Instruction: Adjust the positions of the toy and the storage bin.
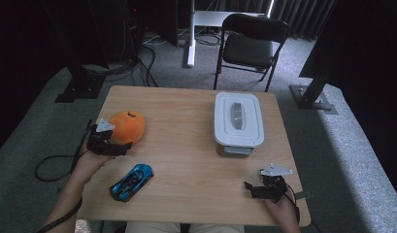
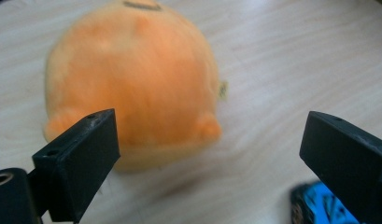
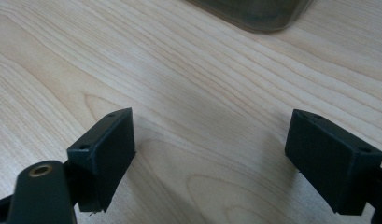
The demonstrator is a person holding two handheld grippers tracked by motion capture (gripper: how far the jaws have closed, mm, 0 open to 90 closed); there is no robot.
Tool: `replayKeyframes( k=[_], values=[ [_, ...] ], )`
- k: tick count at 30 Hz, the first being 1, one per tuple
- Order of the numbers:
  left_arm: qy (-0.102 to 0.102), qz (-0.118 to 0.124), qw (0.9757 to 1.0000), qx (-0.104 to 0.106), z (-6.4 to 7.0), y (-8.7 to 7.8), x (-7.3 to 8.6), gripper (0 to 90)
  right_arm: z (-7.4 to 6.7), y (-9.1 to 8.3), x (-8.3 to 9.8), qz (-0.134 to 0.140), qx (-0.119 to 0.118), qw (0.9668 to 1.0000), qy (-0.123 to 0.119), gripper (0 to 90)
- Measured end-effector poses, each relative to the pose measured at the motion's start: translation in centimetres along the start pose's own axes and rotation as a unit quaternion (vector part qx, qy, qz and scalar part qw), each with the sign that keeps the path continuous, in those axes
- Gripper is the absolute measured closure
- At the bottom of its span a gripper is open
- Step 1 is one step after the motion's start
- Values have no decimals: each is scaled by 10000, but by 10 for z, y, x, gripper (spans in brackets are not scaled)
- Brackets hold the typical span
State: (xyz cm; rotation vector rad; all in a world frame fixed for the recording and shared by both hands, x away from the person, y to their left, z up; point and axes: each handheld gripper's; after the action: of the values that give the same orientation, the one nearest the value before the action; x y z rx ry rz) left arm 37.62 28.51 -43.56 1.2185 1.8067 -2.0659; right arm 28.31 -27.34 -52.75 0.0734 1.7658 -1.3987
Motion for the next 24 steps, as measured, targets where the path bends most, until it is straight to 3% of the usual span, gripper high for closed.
replayKeyframes(
  k=[3, 7, 8, 10, 16, 19, 22, 24],
  values=[
    [11, -132, 9998, -171, -6, 8, -10, 62, 0, 0, 0, 1, 9, 10000, 13, 155],
    [-85, -234, 9996, -139, -12, 18, -19, 79, 0, 0, 0, 0, 12, 10000, 15, 155],
    [-188, -326, 9989, -284, -13, 22, -21, 80, 0, 0, 0, -1, 11, 10000, 18, 155],
    [-276, -367, 9984, -335, -16, 26, -23, 137, 0, 0, 0, -2, 12, 10000, 26, 155],
    [-457, -502, 9961, -567, -25, 44, -22, 168, 0, 0, 0, 0, 19, 10000, 34, 155],
    [-460, -470, 9964, -534, -27, 47, -21, 227, 0, 0, 0, 1, 27, 10000, 52, 156],
    [-557, -431, 9963, -483, -29, 48, -20, 355, 0, 0, 0, -1, 37, 10000, 69, 156],
    [-585, -400, 9968, -362, -31, 50, -15, 355, 1, 0, 0, 0, 41, 10000, 71, 156]
  ],
)
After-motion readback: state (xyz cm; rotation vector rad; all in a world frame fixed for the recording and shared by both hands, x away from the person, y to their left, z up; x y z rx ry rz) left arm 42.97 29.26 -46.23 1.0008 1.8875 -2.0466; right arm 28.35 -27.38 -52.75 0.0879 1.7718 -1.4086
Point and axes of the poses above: each handheld gripper's, and its own axes: y roughly forward along the jaws, x roughly out of its underside, z roughly to its right, and after that the axes turned 7 degrees about -z, right-handed
